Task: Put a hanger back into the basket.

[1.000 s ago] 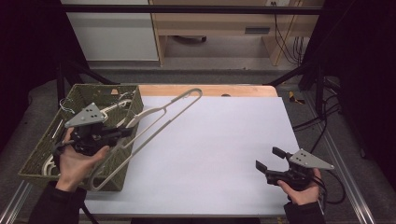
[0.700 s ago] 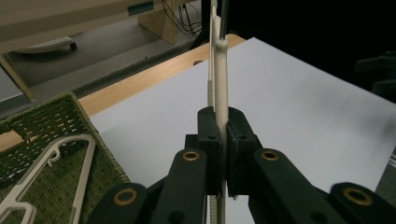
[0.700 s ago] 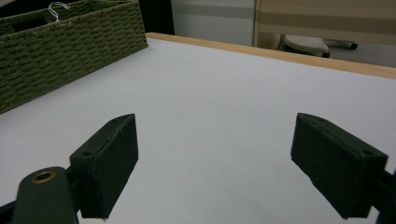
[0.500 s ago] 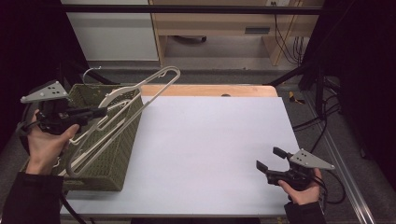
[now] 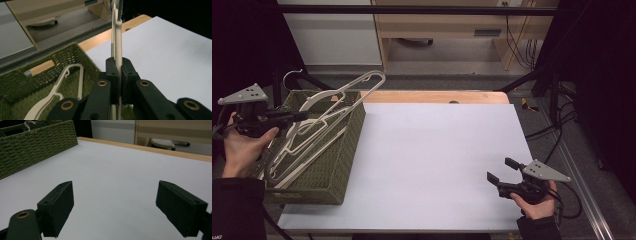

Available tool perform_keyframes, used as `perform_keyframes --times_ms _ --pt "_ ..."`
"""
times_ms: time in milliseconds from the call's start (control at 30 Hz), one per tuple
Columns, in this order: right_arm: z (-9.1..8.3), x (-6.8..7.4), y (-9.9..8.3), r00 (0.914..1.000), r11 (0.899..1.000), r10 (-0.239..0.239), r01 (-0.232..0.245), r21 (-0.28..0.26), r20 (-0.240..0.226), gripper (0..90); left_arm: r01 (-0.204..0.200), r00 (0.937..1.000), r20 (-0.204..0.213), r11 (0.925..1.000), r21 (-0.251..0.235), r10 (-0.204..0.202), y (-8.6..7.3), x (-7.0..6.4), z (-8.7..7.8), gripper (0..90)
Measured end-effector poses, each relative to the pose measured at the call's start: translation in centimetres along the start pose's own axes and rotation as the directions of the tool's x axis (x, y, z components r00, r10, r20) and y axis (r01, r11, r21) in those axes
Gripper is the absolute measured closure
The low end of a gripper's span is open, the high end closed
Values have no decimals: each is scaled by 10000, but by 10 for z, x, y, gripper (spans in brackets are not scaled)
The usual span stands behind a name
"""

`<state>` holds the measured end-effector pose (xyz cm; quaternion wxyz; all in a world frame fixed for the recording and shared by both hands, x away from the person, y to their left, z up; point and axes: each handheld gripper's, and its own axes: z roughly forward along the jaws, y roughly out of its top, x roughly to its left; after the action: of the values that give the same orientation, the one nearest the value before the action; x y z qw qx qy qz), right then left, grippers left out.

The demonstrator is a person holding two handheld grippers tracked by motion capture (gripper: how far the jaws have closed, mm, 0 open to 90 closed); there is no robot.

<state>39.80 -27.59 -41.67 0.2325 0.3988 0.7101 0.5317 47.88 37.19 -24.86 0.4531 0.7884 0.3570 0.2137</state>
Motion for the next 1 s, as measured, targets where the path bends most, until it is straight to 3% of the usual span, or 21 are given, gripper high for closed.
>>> perform_keyframes --times_ms 100,200,533,1000 --pt "0 0 0 10000 10000 -34 33 12 18 153 140 9997 -219 9998 163 -137 -5 11 -1 863" --pt "0 -1 0 10000 10000 -61 61 18 52 151 258 9994 -225 9997 55 -257 -12 19 -3 863" --pt "2 -1 -2 9999 9999 -84 84 80 56 152 450 9979 -484 9981 424 -430 -31 42 -3 863" --pt "2 -2 -2 10000 9999 -73 73 83 61 155 836 9930 -921 9914 1011 -743 -51 59 1 863"
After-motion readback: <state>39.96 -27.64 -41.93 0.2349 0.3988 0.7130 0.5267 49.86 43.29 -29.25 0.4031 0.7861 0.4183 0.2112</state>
